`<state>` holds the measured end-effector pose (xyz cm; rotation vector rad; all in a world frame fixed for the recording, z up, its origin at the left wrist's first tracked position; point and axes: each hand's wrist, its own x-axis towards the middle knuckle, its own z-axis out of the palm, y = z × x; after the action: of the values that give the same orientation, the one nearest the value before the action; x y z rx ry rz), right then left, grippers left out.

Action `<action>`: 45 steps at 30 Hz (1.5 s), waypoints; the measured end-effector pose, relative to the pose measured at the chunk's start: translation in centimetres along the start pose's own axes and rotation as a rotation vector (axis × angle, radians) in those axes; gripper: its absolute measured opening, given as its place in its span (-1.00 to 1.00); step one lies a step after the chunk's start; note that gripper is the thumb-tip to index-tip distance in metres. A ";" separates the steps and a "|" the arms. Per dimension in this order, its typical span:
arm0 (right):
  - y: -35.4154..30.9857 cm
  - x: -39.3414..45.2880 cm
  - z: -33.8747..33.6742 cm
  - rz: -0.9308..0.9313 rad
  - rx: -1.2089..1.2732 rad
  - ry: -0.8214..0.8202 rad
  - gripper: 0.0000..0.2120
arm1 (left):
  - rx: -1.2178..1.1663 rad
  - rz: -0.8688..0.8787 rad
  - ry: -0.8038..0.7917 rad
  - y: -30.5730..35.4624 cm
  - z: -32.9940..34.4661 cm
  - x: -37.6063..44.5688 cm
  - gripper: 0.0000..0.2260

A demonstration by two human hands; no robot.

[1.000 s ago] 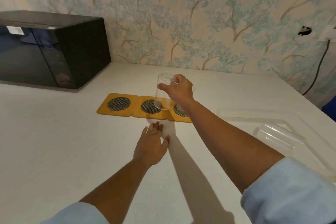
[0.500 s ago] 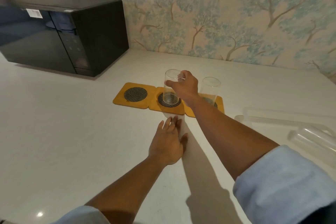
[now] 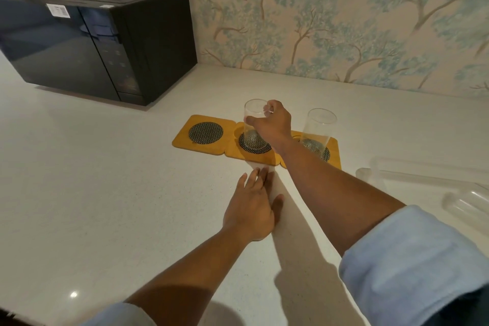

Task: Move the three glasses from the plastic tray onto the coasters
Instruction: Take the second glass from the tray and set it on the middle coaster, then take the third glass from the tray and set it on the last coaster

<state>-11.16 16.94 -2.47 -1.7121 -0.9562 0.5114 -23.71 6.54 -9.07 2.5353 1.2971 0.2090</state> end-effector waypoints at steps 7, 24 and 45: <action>0.1 -0.1 -0.1 -0.024 -0.050 -0.012 -0.13 | -0.023 -0.017 0.001 0.0 0.1 0.0 -0.33; 0.1 -4.3 -5.2 -0.295 -0.178 0.060 -0.34 | 0.048 0.104 0.100 -0.8 2.2 0.9 -0.38; 1.6 -7.9 -20.5 -0.340 -0.241 0.401 -0.68 | -0.053 0.288 0.002 9.0 2.8 0.5 -0.53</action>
<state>-0.25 -1.59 2.22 -1.7258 -1.0110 -0.1729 -15.81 1.42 -8.86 2.6671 0.9087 0.3010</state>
